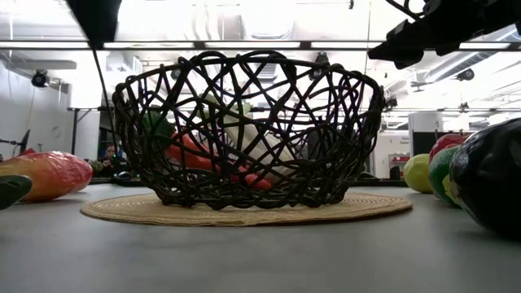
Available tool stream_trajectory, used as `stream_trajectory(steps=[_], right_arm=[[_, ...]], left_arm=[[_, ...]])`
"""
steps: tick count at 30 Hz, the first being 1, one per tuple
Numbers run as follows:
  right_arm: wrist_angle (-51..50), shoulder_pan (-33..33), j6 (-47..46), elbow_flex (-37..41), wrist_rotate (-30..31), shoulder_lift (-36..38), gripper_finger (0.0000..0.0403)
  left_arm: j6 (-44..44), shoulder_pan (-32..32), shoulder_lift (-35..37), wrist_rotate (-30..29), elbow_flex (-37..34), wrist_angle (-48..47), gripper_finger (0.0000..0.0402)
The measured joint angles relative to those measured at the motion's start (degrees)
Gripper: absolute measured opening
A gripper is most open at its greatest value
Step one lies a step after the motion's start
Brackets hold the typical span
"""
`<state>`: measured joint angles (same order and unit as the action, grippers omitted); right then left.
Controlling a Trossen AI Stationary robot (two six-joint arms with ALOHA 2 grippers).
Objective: Build produce basket
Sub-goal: Put the mango into the wire basket
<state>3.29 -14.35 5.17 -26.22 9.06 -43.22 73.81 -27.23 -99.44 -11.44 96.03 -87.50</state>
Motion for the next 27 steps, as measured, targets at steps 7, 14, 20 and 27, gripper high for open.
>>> stream_trajectory(steps=[7, 14, 20, 27], right_arm=[[0.0, 0.0, -0.2, 0.3, 0.0, 0.0, 0.019], [0.4, 0.0, -0.3, 0.3, -0.1, 0.0, 0.019], [0.4, 0.0, -0.8, 0.3, -0.3, 0.0, 0.019], [0.4, 0.0, -0.8, 0.6, -0.5, 0.0, 0.019]], left_arm=[[7.0, -1.3, 4.8, -3.7, -7.8, -1.2, 0.0163], [21.2, -1.4, 13.3, -5.6, -21.0, 0.8, 0.0163], [29.6, -1.5, 19.4, -4.4, -31.9, 14.5, 0.0163], [27.4, -1.4, 21.7, -2.3, -38.7, 20.3, 0.0211]])
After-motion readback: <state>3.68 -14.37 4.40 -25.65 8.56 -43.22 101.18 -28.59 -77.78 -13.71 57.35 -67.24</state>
